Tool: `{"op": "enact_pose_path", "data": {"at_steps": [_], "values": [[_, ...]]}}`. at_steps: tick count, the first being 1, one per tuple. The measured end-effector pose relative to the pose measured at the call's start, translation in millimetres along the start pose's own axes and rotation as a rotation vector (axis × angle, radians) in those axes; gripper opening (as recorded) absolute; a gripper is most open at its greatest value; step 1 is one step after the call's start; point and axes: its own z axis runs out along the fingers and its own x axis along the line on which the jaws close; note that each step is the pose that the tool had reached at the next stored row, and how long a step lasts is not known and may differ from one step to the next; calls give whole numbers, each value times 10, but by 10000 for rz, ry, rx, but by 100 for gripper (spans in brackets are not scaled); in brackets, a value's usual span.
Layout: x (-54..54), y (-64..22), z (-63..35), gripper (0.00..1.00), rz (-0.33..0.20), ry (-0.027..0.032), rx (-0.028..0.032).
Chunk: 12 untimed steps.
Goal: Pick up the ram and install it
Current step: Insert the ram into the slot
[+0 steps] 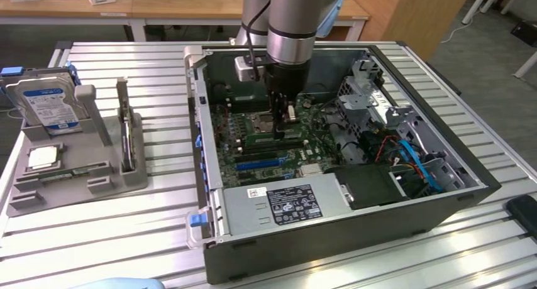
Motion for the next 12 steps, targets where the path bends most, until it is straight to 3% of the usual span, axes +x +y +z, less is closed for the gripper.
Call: {"op": "enact_pose_path", "data": {"at_steps": [7,12], "values": [[0,28,0,13,19,1,157],[0,33,1,13,20,4,169]]}}
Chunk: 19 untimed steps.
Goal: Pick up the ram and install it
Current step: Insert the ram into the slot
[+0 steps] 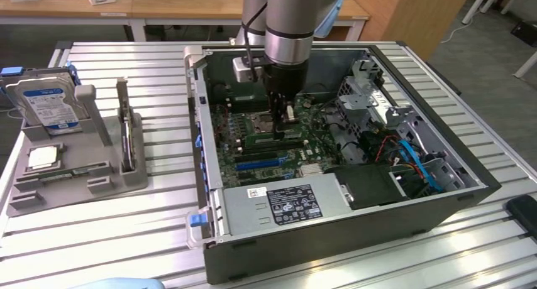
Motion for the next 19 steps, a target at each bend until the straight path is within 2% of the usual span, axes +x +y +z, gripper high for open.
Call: {"op": "enact_pose_path", "data": {"at_steps": [19], "values": [[-31,22,44,13,1,5,0]]}}
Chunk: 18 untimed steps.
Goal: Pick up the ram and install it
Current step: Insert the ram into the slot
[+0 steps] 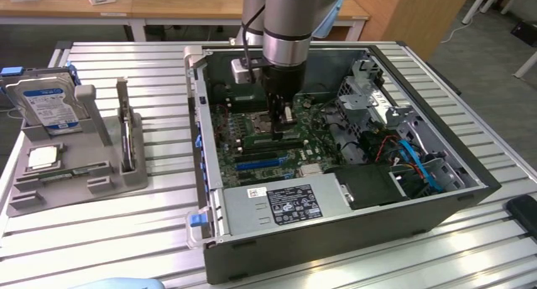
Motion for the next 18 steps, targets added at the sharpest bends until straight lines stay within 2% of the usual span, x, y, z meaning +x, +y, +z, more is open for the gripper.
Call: {"op": "enact_pose_path", "data": {"at_steps": [18], "values": [[-4,2,25,13,154,6,-20]]}}
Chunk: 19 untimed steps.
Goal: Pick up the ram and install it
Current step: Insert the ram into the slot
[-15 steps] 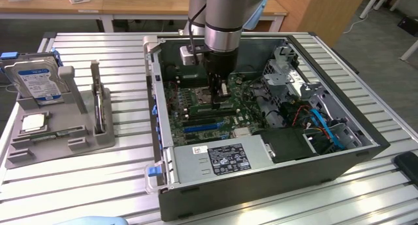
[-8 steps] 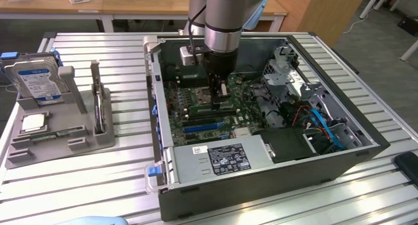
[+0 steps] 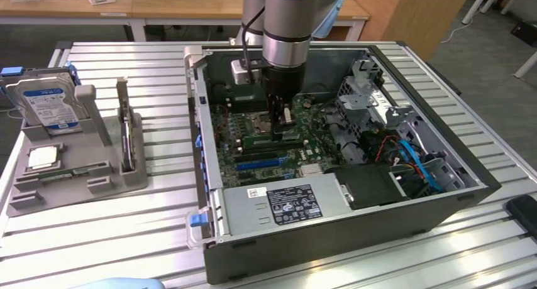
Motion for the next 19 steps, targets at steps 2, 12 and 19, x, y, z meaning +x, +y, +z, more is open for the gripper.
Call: {"op": "enact_pose_path", "data": {"at_steps": [2,12,19], "values": [[0,-1,-2,13,10,-2,0],[1,-2,-11,13,16,34,-1],[-1,-1,-2,13,18,87,0]]}}
